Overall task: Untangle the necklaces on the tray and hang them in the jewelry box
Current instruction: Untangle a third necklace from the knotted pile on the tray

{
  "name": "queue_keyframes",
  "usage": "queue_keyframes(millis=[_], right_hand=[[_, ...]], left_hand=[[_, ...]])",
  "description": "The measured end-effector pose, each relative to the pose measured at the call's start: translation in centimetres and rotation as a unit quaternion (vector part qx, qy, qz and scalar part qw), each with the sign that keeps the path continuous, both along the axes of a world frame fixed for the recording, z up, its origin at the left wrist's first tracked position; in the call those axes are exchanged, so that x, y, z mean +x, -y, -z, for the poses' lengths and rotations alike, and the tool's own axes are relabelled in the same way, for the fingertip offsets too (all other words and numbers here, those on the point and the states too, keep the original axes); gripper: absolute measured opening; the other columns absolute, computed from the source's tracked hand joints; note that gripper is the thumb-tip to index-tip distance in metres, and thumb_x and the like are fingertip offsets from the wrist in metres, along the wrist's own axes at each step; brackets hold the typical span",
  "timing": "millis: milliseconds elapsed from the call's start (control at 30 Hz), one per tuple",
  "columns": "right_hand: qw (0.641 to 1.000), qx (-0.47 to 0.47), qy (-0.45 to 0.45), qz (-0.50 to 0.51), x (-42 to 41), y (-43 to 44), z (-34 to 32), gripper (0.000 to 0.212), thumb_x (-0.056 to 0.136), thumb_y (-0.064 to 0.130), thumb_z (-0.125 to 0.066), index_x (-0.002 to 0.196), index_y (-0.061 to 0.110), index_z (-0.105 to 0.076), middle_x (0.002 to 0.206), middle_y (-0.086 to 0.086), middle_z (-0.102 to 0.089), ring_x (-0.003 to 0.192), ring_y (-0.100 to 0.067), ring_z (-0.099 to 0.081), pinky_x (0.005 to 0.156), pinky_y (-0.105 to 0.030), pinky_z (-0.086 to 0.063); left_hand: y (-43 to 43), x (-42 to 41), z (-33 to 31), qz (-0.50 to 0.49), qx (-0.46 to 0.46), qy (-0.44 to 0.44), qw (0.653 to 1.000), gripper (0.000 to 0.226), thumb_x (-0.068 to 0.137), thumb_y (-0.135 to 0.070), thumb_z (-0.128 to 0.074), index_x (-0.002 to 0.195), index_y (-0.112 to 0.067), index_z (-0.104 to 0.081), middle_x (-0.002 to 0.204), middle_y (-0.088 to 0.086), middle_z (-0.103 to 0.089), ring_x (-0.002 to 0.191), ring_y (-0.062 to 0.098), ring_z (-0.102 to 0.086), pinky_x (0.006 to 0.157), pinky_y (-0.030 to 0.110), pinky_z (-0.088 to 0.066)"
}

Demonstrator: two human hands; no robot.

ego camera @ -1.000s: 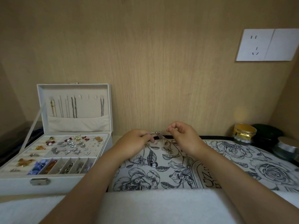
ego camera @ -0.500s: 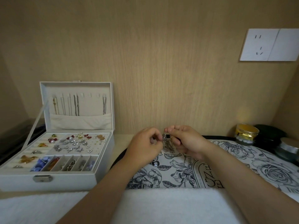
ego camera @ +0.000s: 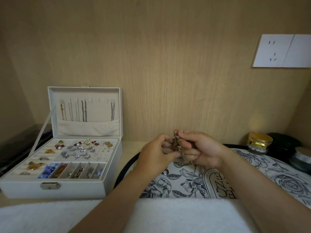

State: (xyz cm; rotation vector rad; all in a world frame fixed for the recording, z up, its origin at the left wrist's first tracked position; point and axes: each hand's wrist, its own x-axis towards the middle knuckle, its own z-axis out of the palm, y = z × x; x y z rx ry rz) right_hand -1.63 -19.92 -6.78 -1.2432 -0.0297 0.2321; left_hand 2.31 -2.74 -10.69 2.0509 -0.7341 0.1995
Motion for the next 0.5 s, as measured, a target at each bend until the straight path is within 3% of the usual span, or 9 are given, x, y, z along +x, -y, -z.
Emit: queue_keyframes(millis=[100,167,233,300,333,400,433,500], right_hand=[[1.0,-0.016,0.002,-0.007,0.1,0.1,-0.1,0.004,0.094,0.02,-0.057,0.092,0.017,-0.057,0.056,0.002,-0.044,0.035,-0.005,-0.021,0.038,-0.02,-0.012],[0.997,-0.074,0.009,0.009,0.2,0.3,-0.2,0.008,0.096,0.02,-0.058,0.088,0.017,-0.057,0.057,0.002,-0.042,0.038,-0.006,-0.02,0.039,-0.021,-0.01],[0.985,-0.163,0.017,0.052,0.2,0.7,-0.1,0.006,0.096,0.019,-0.062,0.099,0.017,-0.058,0.057,0.004,-0.042,0.04,-0.007,-0.022,0.038,-0.021,-0.013],[0.955,-0.282,0.039,0.083,0.1,1.1,0.2,0.028,0.091,0.02,-0.071,0.115,0.026,-0.057,0.057,0.005,-0.045,0.042,-0.007,-0.03,0.039,-0.021,-0.022],[0.936,-0.337,0.065,0.079,0.1,1.3,0.4,0.032,0.088,0.02,-0.074,0.116,0.029,-0.06,0.058,0.005,-0.049,0.043,-0.007,-0.034,0.041,-0.021,-0.027],[0.9,-0.413,0.119,0.077,0.1,1.2,0.8,0.016,0.088,0.021,-0.075,0.103,0.024,-0.071,0.068,0.005,-0.062,0.049,-0.002,-0.05,0.051,-0.017,-0.04],[0.888,-0.431,0.132,0.088,0.1,1.1,0.9,0.007,0.089,0.022,-0.074,0.095,0.02,-0.075,0.072,0.007,-0.068,0.056,0.002,-0.056,0.061,-0.017,-0.045],[0.873,-0.455,0.136,0.111,0.2,1.0,1.1,0.008,0.091,0.023,-0.072,0.086,0.019,-0.077,0.072,0.015,-0.07,0.065,0.007,-0.06,0.071,-0.016,-0.046]], left_hand=[[0.2,0.2,-0.1,-0.005,-0.008,0.016,1.0,0.012,0.084,-0.031,-0.075,0.089,-0.031,-0.064,0.092,-0.014,-0.061,0.081,-0.001,-0.058,0.075,0.019,-0.047],[0.1,0.3,-0.5,0.003,-0.043,-0.044,0.998,0.007,0.09,-0.024,-0.068,0.085,-0.024,-0.064,0.084,-0.011,-0.062,0.066,-0.003,-0.057,0.064,0.012,-0.045],[-0.2,0.7,-0.6,-0.001,-0.068,-0.108,0.992,0.011,0.093,-0.024,-0.064,0.083,-0.023,-0.063,0.072,-0.012,-0.063,0.058,-0.004,-0.054,0.057,0.014,-0.041],[-0.5,1.1,-0.6,-0.007,-0.07,-0.126,0.99,0.013,0.094,-0.024,-0.063,0.081,-0.023,-0.064,0.062,-0.017,-0.06,0.054,-0.008,-0.052,0.055,0.013,-0.037],[-0.6,1.2,-0.6,-0.008,-0.061,-0.121,0.991,0.013,0.095,-0.024,-0.063,0.081,-0.022,-0.064,0.06,-0.017,-0.059,0.053,-0.009,-0.051,0.054,0.012,-0.036],[-1.0,1.5,-0.4,-0.009,-0.004,-0.086,0.996,0.011,0.094,-0.027,-0.064,0.084,-0.023,-0.065,0.068,-0.016,-0.06,0.057,-0.009,-0.052,0.056,0.013,-0.037],[-1.2,1.7,-0.4,-0.006,0.037,-0.067,0.997,0.01,0.094,-0.029,-0.065,0.086,-0.024,-0.065,0.073,-0.014,-0.064,0.062,-0.006,-0.055,0.06,0.017,-0.042],[-1.8,2.1,-0.4,-0.005,0.099,-0.049,0.994,0.009,0.091,-0.033,-0.068,0.086,-0.025,-0.065,0.078,-0.01,-0.069,0.07,0.003,-0.063,0.067,0.024,-0.052]])
